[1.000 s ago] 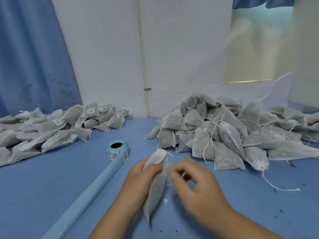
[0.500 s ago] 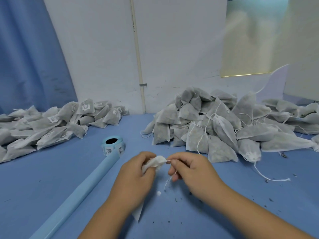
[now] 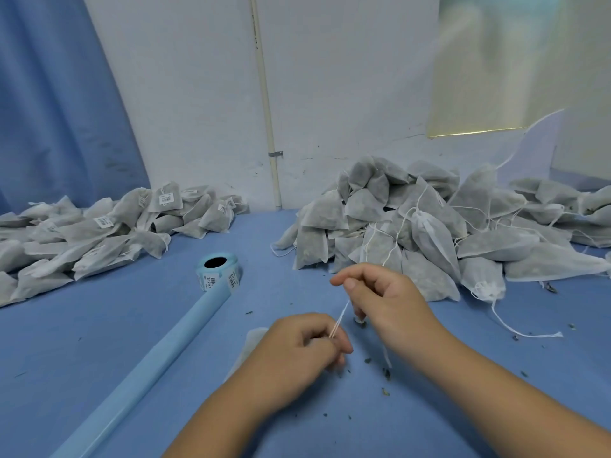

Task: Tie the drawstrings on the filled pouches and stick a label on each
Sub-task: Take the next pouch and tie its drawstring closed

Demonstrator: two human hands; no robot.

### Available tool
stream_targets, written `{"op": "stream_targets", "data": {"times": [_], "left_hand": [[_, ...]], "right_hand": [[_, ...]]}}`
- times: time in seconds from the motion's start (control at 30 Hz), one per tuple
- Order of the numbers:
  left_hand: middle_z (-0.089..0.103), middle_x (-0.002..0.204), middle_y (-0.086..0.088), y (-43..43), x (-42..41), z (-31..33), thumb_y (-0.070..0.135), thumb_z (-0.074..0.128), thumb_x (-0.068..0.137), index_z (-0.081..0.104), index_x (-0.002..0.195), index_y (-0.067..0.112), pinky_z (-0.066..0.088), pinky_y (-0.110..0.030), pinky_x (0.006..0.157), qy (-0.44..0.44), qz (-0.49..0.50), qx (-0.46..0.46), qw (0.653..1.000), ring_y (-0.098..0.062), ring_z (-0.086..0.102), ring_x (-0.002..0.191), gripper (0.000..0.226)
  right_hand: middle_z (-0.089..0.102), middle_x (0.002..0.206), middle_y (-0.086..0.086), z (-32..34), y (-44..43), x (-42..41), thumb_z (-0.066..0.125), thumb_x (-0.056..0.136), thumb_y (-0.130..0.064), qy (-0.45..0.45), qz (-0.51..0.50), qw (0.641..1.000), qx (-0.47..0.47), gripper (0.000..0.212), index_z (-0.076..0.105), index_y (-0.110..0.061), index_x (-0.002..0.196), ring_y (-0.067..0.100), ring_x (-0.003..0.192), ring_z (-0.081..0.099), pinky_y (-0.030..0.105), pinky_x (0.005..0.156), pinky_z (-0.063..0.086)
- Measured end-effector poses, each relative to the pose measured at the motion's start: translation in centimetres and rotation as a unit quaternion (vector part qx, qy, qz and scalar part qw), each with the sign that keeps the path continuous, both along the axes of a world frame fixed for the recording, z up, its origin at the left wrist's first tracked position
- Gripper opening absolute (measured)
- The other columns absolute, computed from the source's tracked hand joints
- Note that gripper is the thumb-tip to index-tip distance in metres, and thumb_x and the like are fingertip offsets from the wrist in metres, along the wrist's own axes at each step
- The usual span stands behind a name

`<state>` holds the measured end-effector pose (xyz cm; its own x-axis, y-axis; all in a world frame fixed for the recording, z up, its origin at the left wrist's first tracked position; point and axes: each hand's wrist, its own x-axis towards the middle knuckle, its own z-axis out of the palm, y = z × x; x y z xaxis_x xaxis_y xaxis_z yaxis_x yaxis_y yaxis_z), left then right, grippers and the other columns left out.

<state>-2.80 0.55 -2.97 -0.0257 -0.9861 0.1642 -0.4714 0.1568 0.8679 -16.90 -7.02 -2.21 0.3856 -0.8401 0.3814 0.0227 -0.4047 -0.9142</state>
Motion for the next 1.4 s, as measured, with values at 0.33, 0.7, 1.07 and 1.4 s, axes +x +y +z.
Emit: {"op": "stream_targets", "data": {"times": [0.33,0.7,1.07,1.4], "left_hand": [[0.069,0.074,-0.011,0.4,0.9,1.5,0.021,0.062,0.078,0.078,0.079,0.010,0.056,-0.027,0.067,0.387,-0.020,-0.050,0.920,-0.027,0.071,0.071,0.020],[0.062,0.065,0.000,0.4,1.2,1.9,0.027,0.058,0.094,0.078,0.082,0.026,0.049,-0.024,0.053,0.193,0.113,-0.072,0.972,-0.016,0.059,0.051,0.023],[0.056,0.052,0.001,1.3,-0.3,1.8,0.034,0.057,0.082,0.067,0.060,0.022,0.046,-0.024,0.052,0.082,-0.008,0.026,0.996,-0.016,0.052,0.045,0.027],[0.033,0.041,0.005,1.0,1.1,3.0,0.018,0.054,0.075,0.050,0.053,0.013,0.038,-0.024,0.047,0.557,-0.052,0.189,0.807,-0.012,0.033,0.031,0.023]], "right_hand": [[0.049,0.053,-0.013,-0.5,0.7,0.5,0.056,0.094,-0.012,0.034,-0.024,0.999,-0.030,0.021,0.070,-0.024,0.083,0.007,0.052,0.041,0.017,0.051,0.037],[0.062,0.081,-0.012,-0.3,2.0,0.4,0.051,0.091,-0.015,0.166,-0.045,0.925,-0.338,0.016,0.067,-0.014,0.091,0.000,0.076,0.050,0.012,0.070,0.038],[0.061,0.079,-0.005,0.0,1.6,-0.2,0.050,0.092,-0.017,0.147,-0.101,0.916,-0.358,0.019,0.067,-0.010,0.089,0.006,0.072,0.052,0.029,0.066,0.043],[0.057,0.090,-0.007,0.8,2.2,0.1,0.052,0.088,-0.018,0.054,-0.145,0.923,-0.353,0.020,0.068,-0.009,0.096,0.005,0.088,0.053,0.015,0.081,0.039]]}}
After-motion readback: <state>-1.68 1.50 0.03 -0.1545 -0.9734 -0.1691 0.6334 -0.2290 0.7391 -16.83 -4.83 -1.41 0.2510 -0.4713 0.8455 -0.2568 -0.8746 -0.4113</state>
